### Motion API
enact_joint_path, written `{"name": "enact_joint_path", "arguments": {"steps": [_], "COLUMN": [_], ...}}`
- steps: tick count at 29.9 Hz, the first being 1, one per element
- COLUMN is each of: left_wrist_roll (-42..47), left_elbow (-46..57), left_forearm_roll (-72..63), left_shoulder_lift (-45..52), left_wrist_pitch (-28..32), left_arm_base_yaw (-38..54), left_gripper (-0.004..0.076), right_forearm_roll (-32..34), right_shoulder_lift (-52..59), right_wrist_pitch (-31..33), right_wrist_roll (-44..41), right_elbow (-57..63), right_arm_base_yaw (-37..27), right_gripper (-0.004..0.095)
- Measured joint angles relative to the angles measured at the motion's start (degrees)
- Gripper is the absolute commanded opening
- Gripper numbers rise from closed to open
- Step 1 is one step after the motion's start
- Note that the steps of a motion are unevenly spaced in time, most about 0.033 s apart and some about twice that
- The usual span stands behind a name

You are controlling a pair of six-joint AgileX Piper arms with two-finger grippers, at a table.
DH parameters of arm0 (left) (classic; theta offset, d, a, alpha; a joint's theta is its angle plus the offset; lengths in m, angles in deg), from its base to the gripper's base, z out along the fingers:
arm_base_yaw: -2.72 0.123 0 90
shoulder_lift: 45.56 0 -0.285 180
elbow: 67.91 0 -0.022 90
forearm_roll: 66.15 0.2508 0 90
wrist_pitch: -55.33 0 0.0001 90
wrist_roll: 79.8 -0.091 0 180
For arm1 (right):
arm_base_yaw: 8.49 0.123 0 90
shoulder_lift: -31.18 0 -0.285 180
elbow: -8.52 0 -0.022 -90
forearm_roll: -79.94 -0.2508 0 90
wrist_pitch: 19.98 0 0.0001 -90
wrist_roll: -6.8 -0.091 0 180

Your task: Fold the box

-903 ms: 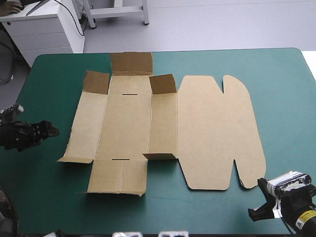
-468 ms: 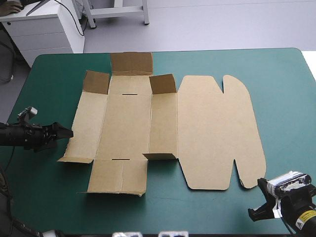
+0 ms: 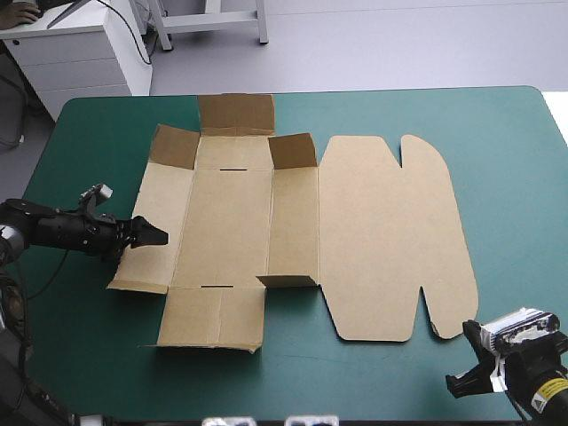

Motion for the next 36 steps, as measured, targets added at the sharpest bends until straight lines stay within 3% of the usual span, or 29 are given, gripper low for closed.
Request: {"name": "enact_joint_path", "arguments": {"steps": [5, 15, 29, 36], "left_wrist_roll": [-0.49, 0.17, -3.55, -10.12], "left_elbow": [-0.25, 0.23, 0.25, -0.54], "left_forearm_roll": [-0.5, 1.03, -1.04, -4.31], "left_shoulder_lift": [-0.58, -1.83, -1.8, -1.39], "left_wrist_pitch": [-0.34, 2.62, 0.0, -0.95], "left_arm_base_yaw": [-1.93, -2.41, -2.57, -3.54], "left_gripper": [0.056, 0.0006, -0.0006, -0.0006], "right_forearm_roll": [0.0, -0.01, -0.07, -0.19], "right_shoulder_lift": [0.0, 0.0, 0.0, 0.0], "right_wrist_pitch": [0.0, 0.0, 0.0, 0.0], "right_wrist_roll": [0.0, 0.0, -0.03, -0.07], "right_elbow": [0.0, 0.0, 0.0, 0.0], "right_arm_base_yaw": [0.0, 0.0, 0.0, 0.0], "right_gripper": [-0.0014, -0.0014, -0.0014, -0.0014]}}
